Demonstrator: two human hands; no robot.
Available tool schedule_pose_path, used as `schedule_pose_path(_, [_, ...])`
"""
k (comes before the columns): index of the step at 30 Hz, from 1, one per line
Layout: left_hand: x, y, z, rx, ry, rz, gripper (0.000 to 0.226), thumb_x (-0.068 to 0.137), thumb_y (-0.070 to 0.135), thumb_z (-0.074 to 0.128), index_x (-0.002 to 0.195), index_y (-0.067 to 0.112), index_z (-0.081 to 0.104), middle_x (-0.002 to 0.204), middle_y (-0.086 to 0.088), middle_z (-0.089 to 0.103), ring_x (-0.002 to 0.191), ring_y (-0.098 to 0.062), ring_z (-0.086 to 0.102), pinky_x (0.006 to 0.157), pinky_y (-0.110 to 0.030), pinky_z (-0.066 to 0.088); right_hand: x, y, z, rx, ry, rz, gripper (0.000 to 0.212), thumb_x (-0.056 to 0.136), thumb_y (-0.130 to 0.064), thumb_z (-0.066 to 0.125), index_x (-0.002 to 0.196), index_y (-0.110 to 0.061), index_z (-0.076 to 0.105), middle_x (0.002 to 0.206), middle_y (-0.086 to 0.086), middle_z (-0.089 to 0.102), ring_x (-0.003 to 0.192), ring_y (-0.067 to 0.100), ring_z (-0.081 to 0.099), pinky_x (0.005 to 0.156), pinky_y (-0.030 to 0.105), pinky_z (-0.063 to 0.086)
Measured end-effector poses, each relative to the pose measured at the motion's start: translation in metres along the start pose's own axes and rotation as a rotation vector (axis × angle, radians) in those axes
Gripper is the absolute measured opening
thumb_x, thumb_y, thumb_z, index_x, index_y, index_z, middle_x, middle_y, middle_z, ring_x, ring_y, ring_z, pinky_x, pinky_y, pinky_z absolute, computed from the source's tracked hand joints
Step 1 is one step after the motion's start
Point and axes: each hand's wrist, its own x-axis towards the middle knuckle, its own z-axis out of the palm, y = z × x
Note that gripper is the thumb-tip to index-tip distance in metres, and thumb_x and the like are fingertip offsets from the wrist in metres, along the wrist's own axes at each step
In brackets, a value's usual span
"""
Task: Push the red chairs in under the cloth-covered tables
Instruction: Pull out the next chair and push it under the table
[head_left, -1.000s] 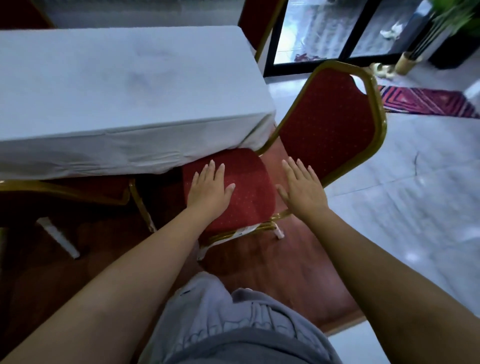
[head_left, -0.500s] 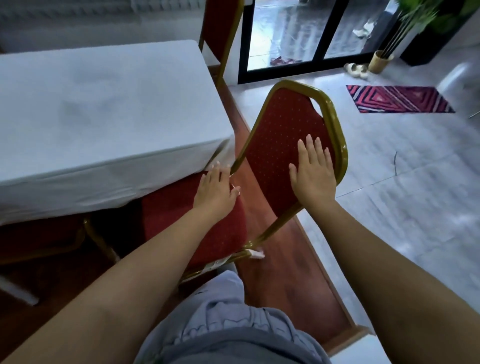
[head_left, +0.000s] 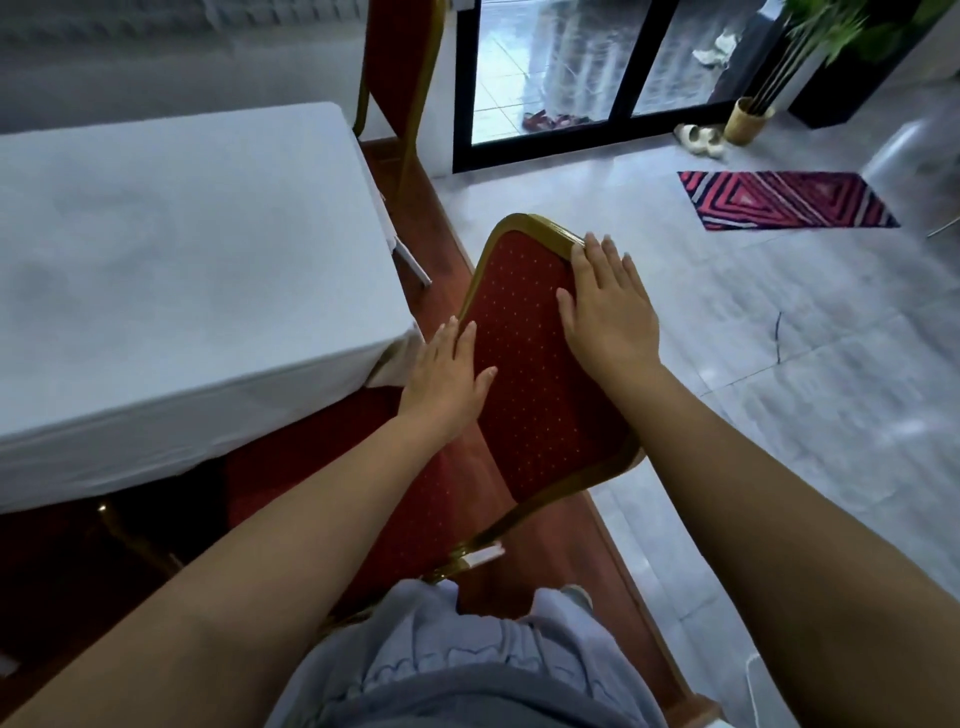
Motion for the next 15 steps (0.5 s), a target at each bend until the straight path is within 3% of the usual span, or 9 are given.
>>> schedule_pose_path(5, [0.006, 0.016, 0.006, -0.041, 0.072, -0.099, 0.067, 0.100, 0.049, 0.031, 0.154, 0.014, 0.013, 0.162, -0.011, 0.009, 0.149, -0.029, 0.003, 0.119, -0.042, 0.001, 0.048, 0.004, -0.002, 0.046, -0.132, -0.139, 0.057, 0.104, -0.040, 0.023, 0.150, -0.008, 0.026, 0.159, 0.009, 0.023, 0.148, 0.023, 0.012, 0.121, 0.037, 0.007])
schedule_pose_path(8, [0.002, 0.037, 0.012, -0.130, 0.147, -0.143, 0.069, 0.099, 0.053, 0.029, 0.154, 0.014, 0.013, 0.162, -0.009, 0.008, 0.149, -0.025, -0.001, 0.115, -0.034, -0.006, 0.068, 0.007, -0.001, 0.137, -0.175, -0.204, 0.058, 0.103, -0.045, 0.024, 0.147, -0.009, 0.035, 0.157, 0.009, 0.028, 0.147, 0.025, 0.018, 0.120, 0.041, 0.015])
schedule_pose_path(12, [-0.010, 0.088, 0.030, -0.260, 0.220, -0.139, 0.073, 0.097, 0.060, 0.025, 0.155, 0.020, 0.007, 0.163, 0.000, 0.003, 0.149, -0.015, 0.002, 0.121, -0.043, 0.012, 0.094, 0.022, 0.000, 0.311, -0.311, -0.305, 0.054, 0.102, -0.047, 0.022, 0.141, -0.017, 0.044, 0.156, 0.006, 0.030, 0.146, 0.023, 0.020, 0.115, 0.043, 0.019])
schedule_pose_path(15, [-0.017, 0.128, 0.044, -0.311, 0.270, -0.127, 0.074, 0.096, 0.061, 0.024, 0.155, 0.021, 0.003, 0.163, 0.004, -0.002, 0.149, -0.010, -0.002, 0.121, -0.045, 0.015, 0.105, 0.032, 0.002, 0.477, -0.399, -0.361, 0.053, 0.103, -0.044, 0.021, 0.145, -0.018, 0.041, 0.157, 0.006, 0.030, 0.148, 0.020, 0.015, 0.116, 0.039, 0.013])
